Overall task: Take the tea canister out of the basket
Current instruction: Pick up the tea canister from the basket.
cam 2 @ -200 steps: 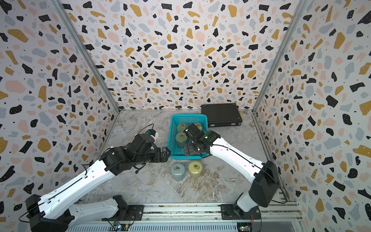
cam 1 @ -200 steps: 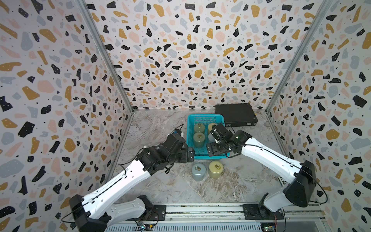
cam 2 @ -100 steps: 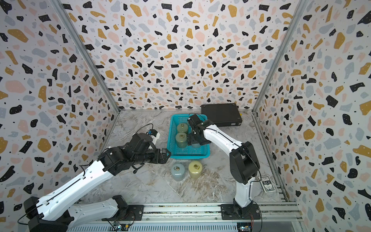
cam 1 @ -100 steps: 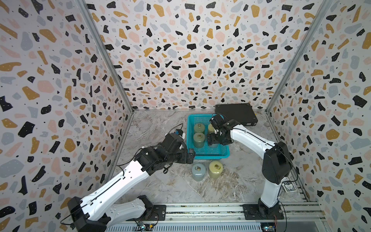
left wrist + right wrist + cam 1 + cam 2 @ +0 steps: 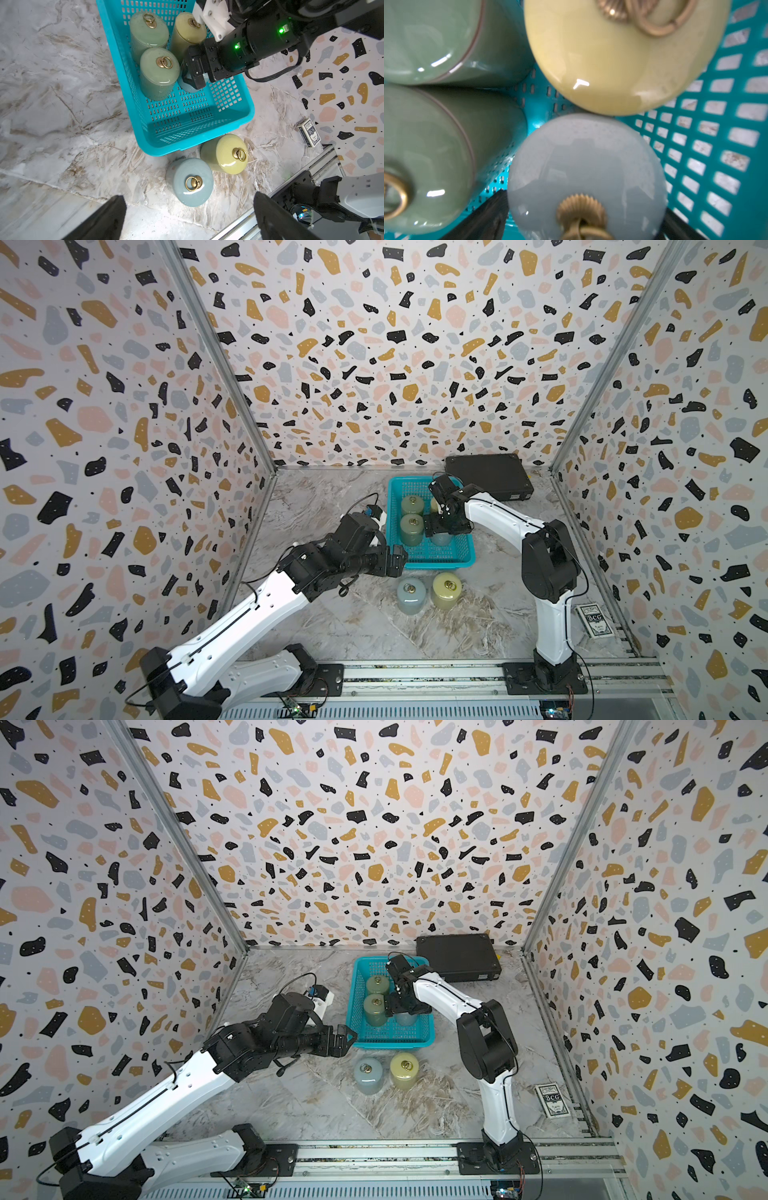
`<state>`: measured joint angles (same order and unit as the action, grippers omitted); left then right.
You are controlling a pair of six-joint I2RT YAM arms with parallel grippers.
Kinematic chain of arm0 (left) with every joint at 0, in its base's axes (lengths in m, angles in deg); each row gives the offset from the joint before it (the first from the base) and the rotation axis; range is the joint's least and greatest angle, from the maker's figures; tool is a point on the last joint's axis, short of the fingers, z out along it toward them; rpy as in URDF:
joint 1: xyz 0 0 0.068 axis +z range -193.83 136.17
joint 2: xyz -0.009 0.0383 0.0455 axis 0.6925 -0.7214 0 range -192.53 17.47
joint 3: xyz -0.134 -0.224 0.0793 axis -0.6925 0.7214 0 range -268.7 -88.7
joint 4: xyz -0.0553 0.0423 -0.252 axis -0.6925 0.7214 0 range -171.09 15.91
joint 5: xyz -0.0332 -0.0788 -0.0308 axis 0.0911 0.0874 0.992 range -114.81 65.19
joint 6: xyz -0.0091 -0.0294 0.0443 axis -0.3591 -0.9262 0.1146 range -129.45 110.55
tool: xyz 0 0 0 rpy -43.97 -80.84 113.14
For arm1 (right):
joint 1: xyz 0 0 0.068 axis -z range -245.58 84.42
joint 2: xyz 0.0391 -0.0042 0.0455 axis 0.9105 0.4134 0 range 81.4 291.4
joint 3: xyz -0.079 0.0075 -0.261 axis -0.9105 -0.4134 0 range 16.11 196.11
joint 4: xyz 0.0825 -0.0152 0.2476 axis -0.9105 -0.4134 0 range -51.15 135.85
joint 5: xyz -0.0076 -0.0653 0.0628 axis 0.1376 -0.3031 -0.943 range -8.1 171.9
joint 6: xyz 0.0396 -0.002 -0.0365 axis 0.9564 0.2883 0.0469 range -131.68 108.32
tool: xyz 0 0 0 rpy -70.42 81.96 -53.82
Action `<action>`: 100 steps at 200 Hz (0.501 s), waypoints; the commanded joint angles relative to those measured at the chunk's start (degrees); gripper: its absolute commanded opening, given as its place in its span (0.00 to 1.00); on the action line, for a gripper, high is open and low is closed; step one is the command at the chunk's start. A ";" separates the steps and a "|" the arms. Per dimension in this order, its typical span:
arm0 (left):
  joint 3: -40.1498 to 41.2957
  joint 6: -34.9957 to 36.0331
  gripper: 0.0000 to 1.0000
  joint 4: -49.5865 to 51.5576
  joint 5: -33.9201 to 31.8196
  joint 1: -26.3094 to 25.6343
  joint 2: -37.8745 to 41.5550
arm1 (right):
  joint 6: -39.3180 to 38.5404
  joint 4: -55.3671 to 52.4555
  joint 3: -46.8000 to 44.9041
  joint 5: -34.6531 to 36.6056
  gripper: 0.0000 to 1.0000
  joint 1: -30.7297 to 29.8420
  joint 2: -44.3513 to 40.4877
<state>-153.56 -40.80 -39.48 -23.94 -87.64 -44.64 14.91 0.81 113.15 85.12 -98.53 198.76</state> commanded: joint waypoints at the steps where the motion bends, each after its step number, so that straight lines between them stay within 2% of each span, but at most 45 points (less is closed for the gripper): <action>1: -0.79 1.62 1.00 -2.08 0.90 0.58 -0.55 | -1.01 -0.84 2.32 0.64 0.98 0.80 0.94; 100: -0.53 1.65 1.00 -1.45 1.35 1.75 -0.25 | -1.28 0.03 3.87 2.68 0.97 1.22 4.76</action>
<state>-153.56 -40.08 -39.81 -23.27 -86.55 -45.51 14.65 2.52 115.64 85.23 -98.25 202.78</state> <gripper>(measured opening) 0.996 0.974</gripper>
